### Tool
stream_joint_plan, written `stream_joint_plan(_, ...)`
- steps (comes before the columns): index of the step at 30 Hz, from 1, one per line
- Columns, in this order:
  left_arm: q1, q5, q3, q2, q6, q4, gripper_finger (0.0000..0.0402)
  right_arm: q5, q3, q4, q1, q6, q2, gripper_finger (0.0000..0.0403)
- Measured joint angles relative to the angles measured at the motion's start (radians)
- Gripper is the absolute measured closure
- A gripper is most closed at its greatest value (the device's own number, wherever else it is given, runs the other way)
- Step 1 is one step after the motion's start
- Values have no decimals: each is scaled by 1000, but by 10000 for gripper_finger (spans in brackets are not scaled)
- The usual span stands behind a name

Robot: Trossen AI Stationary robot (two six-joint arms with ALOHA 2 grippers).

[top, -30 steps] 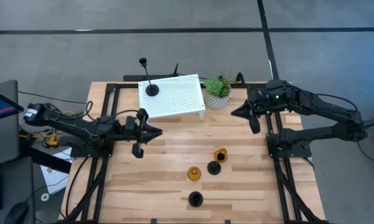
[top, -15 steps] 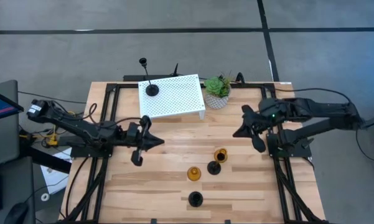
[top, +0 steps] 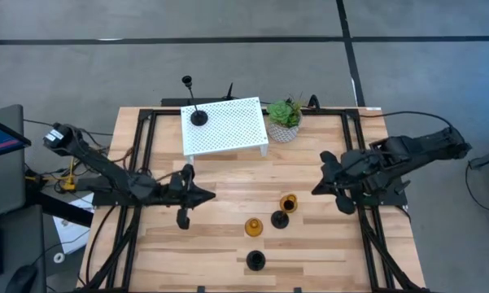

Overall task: Pick & Place candle stick holders
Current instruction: Put the top black candle holder on the shelf

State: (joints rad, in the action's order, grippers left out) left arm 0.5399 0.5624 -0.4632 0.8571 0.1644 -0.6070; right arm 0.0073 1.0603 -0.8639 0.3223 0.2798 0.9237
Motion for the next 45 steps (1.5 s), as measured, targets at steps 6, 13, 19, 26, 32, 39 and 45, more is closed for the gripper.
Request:
stream_joint_plan(6, 78, 92, 0, 63, 74, -20, 397, 92, 0, 0, 86, 58, 0, 403)
stream_joint_plan(13, 123, 121, 0, 103, 81, -89, 398, 167, 0, 7, 169, 137, 44, 403)
stream_joint_plan(19, 133, 122, 0, 106, 80, -93, 398, 167, 0, 31, 196, 193, 164, 403)
stream_joint_plan(26, 133, 121, 0, 106, 80, -95, 398, 218, 0, 33, 178, 237, 274, 403)
stream_joint_plan(32, 133, 119, 0, 105, 80, -95, 398, 229, 0, 30, 165, 244, 319, 403)
stream_joint_plan(39, 133, 118, 0, 105, 80, -97, 398, 307, 0, 37, 181, 187, 303, 403)
stream_joint_plan(45, 133, 118, 0, 105, 80, -97, 398, 332, -63, 134, 189, 161, 172, 403)
